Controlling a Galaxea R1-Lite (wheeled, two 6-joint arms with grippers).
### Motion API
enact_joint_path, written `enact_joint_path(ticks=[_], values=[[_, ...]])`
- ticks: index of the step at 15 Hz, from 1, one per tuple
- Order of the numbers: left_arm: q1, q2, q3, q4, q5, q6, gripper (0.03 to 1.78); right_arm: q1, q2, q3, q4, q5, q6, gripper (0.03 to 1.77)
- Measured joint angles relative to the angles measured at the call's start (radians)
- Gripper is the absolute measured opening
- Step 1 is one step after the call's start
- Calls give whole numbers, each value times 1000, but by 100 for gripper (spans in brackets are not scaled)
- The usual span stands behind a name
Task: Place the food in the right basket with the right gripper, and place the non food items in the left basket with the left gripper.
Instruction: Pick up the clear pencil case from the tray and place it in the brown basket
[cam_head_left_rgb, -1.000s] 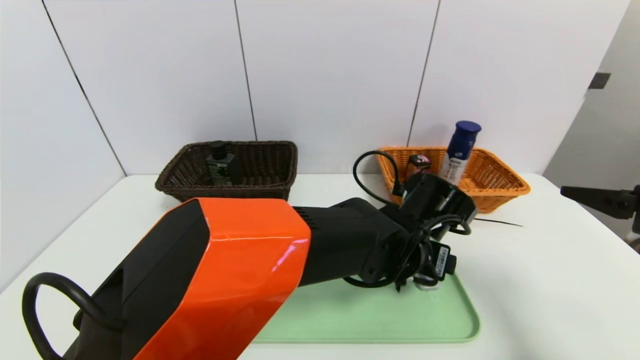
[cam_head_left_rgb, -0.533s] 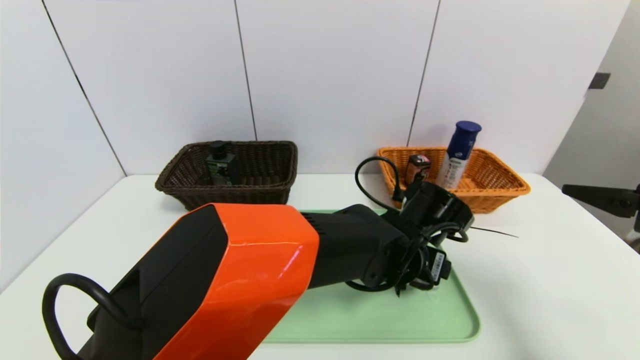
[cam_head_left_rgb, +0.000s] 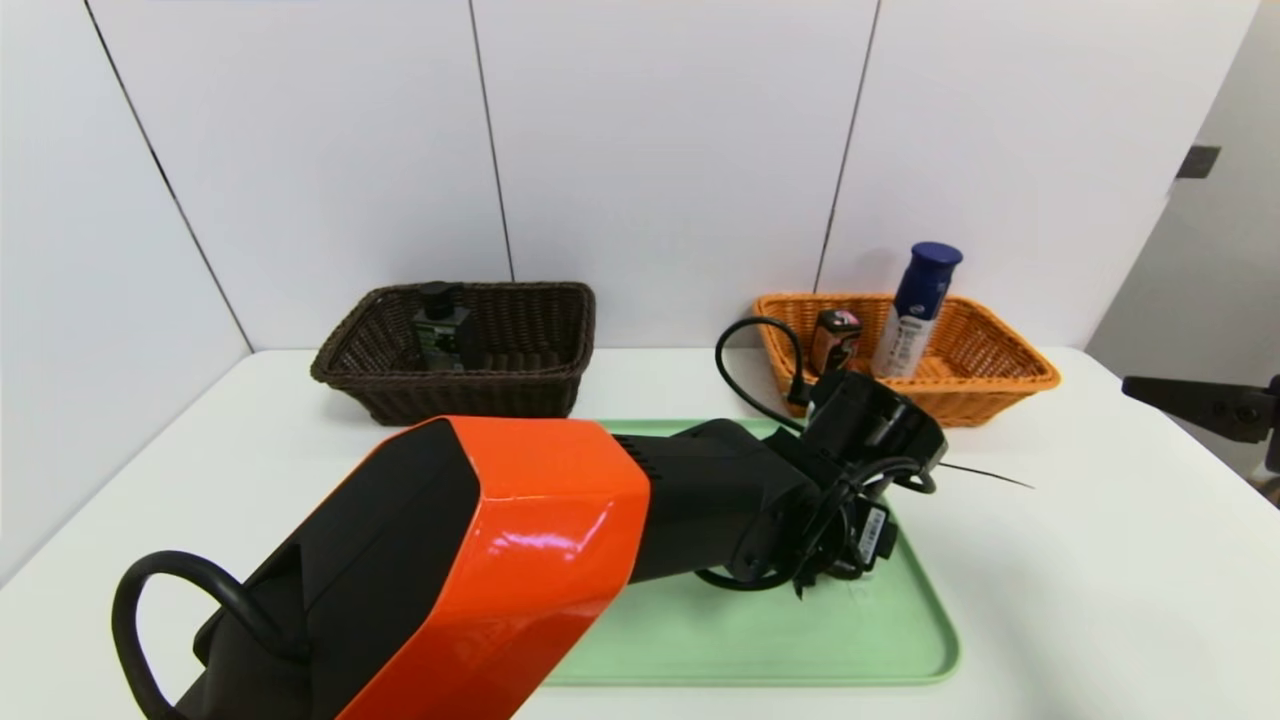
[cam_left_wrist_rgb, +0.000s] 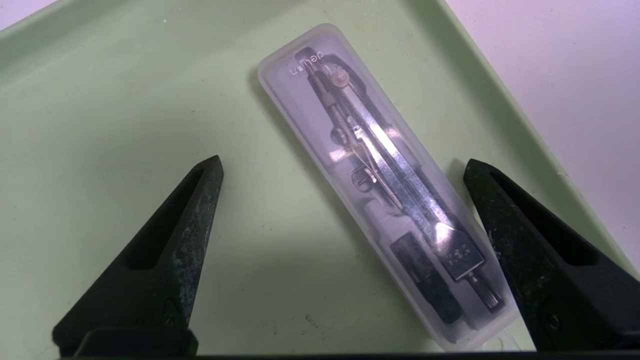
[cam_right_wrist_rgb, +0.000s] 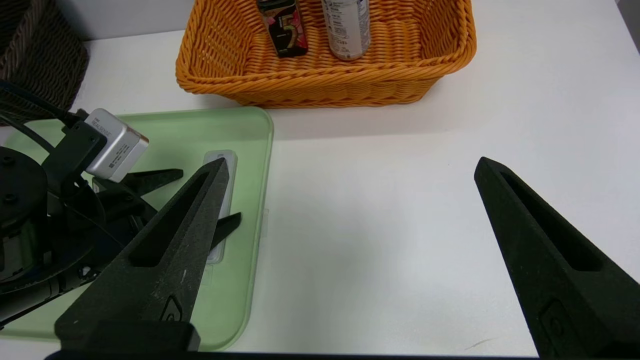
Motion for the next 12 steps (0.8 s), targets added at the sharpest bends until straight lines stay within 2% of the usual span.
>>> enact_joint_path(ticks=[3,6,12], values=[[0,2,0,0,-1,5,169,-1,-2,0,0,0,0,169],[0,2,0,2,0,5,123,-1,-4,0,0,1,0,169],[0,-2,1,4,-1,9,56,0,-5,-4,-1,1,0,169]])
